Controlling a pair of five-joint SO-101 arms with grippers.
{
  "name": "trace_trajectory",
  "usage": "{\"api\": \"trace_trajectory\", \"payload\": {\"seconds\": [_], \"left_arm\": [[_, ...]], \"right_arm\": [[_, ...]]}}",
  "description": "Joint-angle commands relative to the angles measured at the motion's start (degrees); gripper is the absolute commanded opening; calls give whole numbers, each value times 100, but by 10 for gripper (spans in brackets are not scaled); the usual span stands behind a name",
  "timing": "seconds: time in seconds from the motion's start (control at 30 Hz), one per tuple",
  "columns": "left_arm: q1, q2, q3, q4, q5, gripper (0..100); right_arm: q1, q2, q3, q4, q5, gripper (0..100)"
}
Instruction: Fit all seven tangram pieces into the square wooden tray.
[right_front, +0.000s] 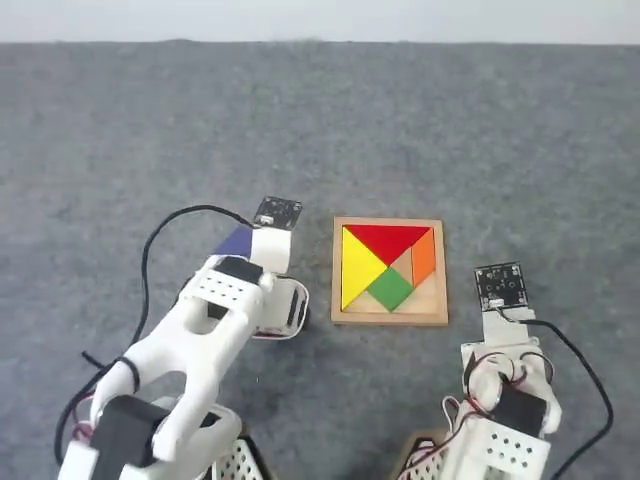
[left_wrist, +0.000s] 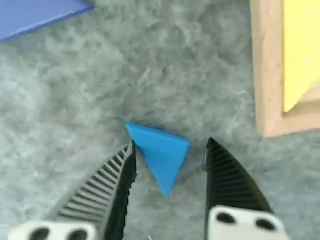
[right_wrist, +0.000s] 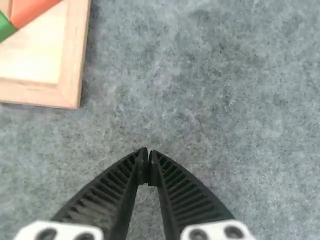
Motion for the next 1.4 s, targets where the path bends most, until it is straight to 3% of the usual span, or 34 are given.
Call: {"api": "trace_trajectory", "payload": {"seconds": [0.0,0.17,0.47,0.53,0.67,0.93,1.03,1.23,1.37], "left_arm": [[70,9,40,-105,264,194],[79,9,40,-123,237,74],[79,-18,13,-123,9,38],[97,-53,-22,-123,-659,28],[26,-53,-374,-79,-2796,41],[-360,-18,-1481,897,-4176,231],[-316,53,-1763,835,-3780,280],[-35,1064,-1842,264,-1960,283],[-88,2040,-2105,246,-1749,283]], "right_arm": [[57,-154,70,57,62,34],[57,-154,70,57,62,34],[57,-154,70,57,62,34],[57,-154,70,57,62,34],[57,-154,70,57,62,34],[57,-154,70,57,62,34],[57,-154,70,57,62,34],[57,-154,70,57,62,34],[57,-154,70,57,62,34]]}}
